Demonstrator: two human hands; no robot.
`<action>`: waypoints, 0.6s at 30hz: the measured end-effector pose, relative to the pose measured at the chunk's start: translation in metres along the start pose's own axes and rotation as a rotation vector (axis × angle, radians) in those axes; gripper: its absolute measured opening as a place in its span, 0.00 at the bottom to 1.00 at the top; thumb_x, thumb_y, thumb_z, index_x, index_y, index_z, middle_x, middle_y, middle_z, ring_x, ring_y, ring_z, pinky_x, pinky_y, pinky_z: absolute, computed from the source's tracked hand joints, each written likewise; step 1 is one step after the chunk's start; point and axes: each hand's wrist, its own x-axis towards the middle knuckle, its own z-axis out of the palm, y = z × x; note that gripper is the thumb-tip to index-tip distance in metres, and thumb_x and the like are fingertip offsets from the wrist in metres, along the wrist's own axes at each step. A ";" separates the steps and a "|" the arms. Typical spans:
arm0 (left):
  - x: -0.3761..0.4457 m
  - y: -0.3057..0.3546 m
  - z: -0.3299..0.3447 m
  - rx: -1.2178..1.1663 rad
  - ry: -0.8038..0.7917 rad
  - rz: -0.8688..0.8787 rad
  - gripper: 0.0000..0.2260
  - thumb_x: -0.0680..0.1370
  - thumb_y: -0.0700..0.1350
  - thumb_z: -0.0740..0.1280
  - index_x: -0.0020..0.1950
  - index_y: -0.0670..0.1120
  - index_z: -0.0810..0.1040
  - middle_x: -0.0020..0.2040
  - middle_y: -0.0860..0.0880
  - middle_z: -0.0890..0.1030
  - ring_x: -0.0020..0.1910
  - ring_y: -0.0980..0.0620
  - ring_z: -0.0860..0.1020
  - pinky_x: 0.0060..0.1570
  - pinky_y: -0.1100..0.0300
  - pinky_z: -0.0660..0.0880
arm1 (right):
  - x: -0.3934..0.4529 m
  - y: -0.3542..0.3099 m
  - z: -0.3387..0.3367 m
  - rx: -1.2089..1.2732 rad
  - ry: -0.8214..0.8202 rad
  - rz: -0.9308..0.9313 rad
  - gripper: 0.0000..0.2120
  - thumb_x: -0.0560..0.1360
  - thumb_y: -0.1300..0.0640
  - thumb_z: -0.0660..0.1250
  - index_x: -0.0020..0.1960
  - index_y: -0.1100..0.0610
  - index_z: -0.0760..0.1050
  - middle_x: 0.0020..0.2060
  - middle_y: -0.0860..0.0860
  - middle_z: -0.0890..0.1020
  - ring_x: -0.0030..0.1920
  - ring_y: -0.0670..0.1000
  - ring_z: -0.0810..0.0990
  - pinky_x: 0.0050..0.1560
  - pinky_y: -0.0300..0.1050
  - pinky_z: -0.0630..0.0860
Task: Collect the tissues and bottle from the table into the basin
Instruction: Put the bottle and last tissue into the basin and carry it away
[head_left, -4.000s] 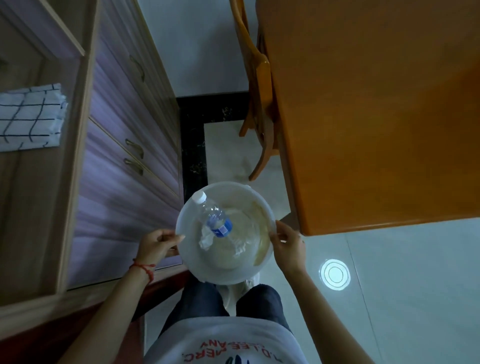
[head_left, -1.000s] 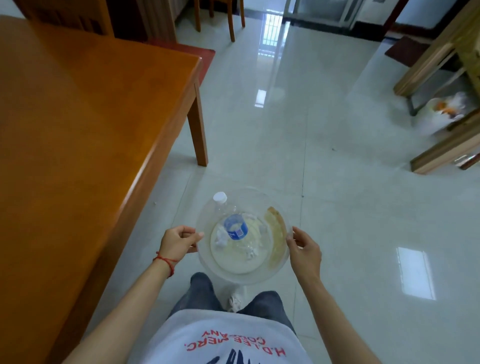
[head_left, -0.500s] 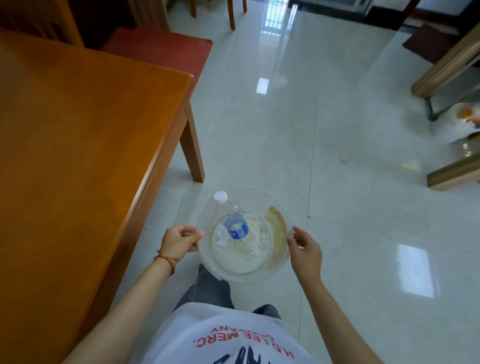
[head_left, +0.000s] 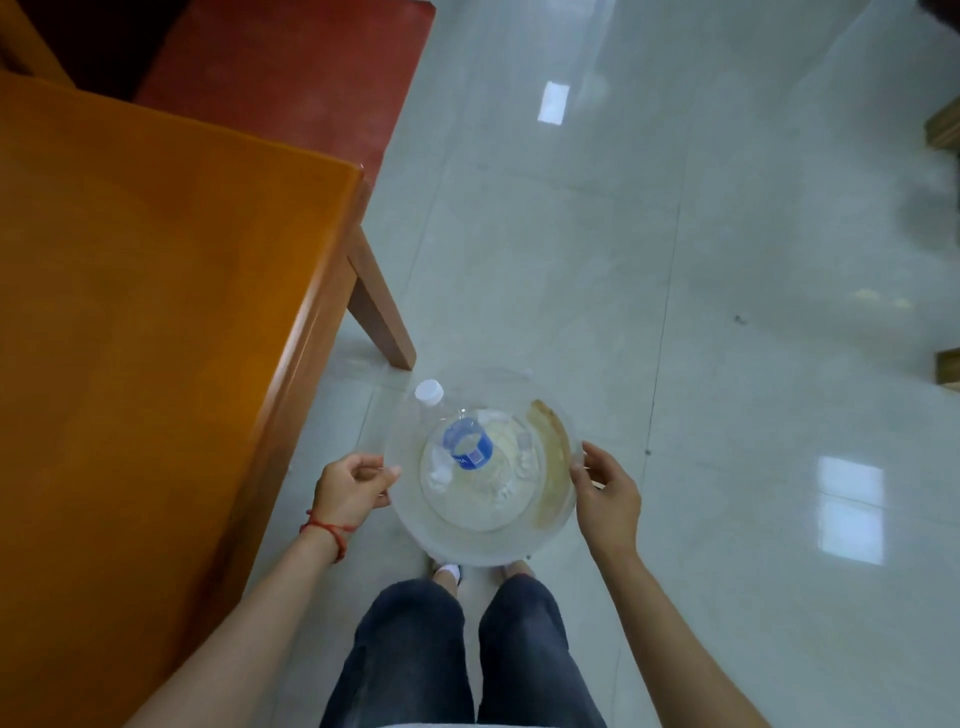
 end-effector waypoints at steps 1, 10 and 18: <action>0.010 -0.001 0.005 -0.004 0.012 -0.012 0.14 0.73 0.36 0.69 0.56 0.32 0.74 0.48 0.39 0.77 0.47 0.42 0.78 0.35 0.61 0.77 | 0.012 0.002 0.005 -0.012 -0.014 0.005 0.09 0.74 0.55 0.67 0.54 0.52 0.78 0.43 0.43 0.81 0.42 0.38 0.78 0.38 0.28 0.71; 0.112 -0.050 0.049 -0.094 0.100 -0.142 0.15 0.72 0.32 0.68 0.57 0.29 0.73 0.36 0.47 0.76 0.34 0.52 0.74 0.26 0.71 0.76 | 0.114 0.056 0.056 -0.098 -0.096 0.027 0.12 0.73 0.59 0.67 0.56 0.56 0.78 0.45 0.46 0.81 0.40 0.36 0.78 0.39 0.22 0.71; 0.205 -0.105 0.073 -0.090 0.102 -0.222 0.15 0.73 0.31 0.67 0.58 0.28 0.72 0.35 0.46 0.75 0.34 0.51 0.74 0.27 0.70 0.77 | 0.195 0.125 0.120 -0.163 -0.206 0.013 0.13 0.73 0.62 0.67 0.57 0.58 0.78 0.46 0.49 0.82 0.41 0.44 0.78 0.41 0.23 0.71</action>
